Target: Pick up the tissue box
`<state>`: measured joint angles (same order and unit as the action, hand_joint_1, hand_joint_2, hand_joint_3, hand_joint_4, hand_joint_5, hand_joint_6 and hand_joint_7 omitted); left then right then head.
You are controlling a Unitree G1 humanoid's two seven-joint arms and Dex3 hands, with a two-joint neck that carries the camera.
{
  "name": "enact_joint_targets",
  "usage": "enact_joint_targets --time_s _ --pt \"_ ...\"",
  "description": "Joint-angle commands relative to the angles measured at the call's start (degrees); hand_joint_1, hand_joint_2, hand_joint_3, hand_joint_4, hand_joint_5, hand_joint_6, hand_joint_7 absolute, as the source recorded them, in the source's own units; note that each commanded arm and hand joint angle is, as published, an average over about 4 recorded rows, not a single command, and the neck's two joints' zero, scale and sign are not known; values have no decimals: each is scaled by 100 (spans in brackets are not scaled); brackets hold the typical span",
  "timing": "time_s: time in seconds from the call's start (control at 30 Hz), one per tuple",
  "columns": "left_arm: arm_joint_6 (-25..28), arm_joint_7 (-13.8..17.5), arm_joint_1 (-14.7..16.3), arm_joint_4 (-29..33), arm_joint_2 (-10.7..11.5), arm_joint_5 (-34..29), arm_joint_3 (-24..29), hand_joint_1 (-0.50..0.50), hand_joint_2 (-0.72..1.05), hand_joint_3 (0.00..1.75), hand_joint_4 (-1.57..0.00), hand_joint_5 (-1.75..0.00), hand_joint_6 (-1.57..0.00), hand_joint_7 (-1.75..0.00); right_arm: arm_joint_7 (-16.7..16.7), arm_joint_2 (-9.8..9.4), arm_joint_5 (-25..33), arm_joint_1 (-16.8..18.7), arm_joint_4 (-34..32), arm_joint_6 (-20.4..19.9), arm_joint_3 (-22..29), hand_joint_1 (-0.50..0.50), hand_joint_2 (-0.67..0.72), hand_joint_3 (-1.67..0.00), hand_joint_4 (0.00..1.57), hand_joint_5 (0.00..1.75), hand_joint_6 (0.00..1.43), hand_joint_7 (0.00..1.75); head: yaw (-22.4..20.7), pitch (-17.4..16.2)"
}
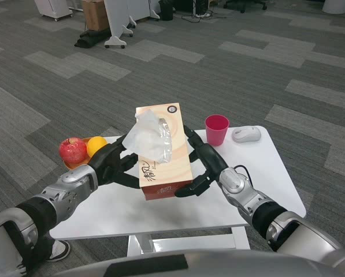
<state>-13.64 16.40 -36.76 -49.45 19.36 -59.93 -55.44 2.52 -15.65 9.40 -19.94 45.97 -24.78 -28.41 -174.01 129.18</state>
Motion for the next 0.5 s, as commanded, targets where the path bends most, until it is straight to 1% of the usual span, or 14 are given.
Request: enact_joint_targets --time_s 0.03,0.43,0.5 --pt "-121 285 -63 379 -349 39 29 50 96 9 0 0 0 0 -226 413 -8 -98 -462 -202 -183 38 -3 -71 0 175 0 0 -1 1" --pt "-121 294 -11 576 -327 192 209 50 96 9 0 0 0 0 -208 387 1 -58 -660 -202 -183 38 -3 -69 0 175 0 0 -8 22" --pt "-121 298 -6 598 -327 192 226 50 91 9 0 0 0 0 -208 387 1 -50 -682 -202 -183 38 -3 -67 0 175 0 0 -8 22"
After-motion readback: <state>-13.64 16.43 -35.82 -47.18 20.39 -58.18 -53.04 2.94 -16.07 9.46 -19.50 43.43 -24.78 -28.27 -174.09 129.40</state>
